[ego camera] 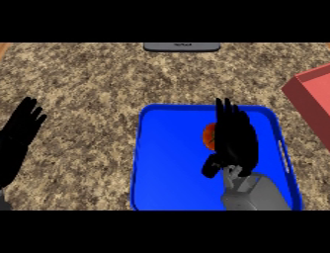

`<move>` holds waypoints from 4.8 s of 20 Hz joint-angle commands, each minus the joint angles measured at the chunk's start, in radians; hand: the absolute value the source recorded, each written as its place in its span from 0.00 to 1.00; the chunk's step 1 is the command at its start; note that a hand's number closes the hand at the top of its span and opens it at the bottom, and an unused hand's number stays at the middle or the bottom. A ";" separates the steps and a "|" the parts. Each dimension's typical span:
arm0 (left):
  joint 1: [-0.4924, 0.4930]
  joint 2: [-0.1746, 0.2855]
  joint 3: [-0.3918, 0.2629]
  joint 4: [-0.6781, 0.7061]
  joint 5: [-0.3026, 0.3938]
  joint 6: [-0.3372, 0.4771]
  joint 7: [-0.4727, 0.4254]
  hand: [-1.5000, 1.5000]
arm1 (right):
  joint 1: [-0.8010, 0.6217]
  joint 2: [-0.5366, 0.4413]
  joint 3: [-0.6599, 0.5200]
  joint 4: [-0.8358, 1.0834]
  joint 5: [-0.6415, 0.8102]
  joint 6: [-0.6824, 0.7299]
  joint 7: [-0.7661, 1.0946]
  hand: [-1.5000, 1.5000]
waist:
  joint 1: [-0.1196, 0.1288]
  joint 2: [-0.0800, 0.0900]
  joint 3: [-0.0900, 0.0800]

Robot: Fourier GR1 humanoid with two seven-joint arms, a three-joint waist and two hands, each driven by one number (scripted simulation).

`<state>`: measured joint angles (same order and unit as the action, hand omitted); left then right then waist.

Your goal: Pick the tomato from the tray and place it in the cardboard box

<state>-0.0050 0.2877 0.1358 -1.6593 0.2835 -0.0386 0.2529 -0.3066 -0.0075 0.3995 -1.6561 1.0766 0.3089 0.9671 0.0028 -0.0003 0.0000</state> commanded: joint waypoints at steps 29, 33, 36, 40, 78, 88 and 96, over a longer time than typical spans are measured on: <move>-0.038 -0.052 0.074 0.064 -0.061 -0.083 -0.010 0.50 | -0.050 0.007 -0.032 0.234 0.073 -0.129 -0.154 1.00 | -0.001 0.000 0.000; -0.067 -0.072 0.048 0.014 -0.071 -0.033 0.062 0.50 | -0.052 -0.098 -0.158 0.238 -0.069 -0.017 -0.295 1.00 | -0.002 0.000 0.000; 0.004 -0.069 0.065 -0.011 -0.060 -0.061 0.011 0.50 | -0.018 -0.232 -0.271 0.282 -0.203 0.068 -0.454 1.00 | 0.000 0.001 0.001; -0.069 -0.027 0.098 0.042 -0.027 -0.100 0.051 0.50 | -0.118 -0.208 -0.296 0.390 -0.178 0.079 -0.470 1.00 | 0.001 0.001 0.000; -0.019 -0.082 0.077 -0.060 -0.078 -0.066 0.082 0.50 | -0.307 -0.538 -0.681 -0.054 -0.087 0.183 -0.330 1.00 | 0.003 0.001 0.000; -0.061 -0.067 0.108 0.035 -0.071 -0.093 0.039 0.50 | -0.225 -0.574 -0.731 0.232 -0.078 -0.100 -0.607 1.00 | 0.002 0.003 0.000; -0.067 -0.077 0.098 0.006 -0.061 -0.088 0.079 0.50 | -0.222 -0.525 -0.774 0.445 -0.159 -0.088 -0.639 1.00 | 0.004 0.003 0.000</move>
<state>-0.0431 0.1896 0.2099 -1.6851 0.1915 -0.1060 0.3168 -0.5280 -0.5664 -0.3686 -1.2881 0.9479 0.1875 0.3090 0.0068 0.0020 0.0005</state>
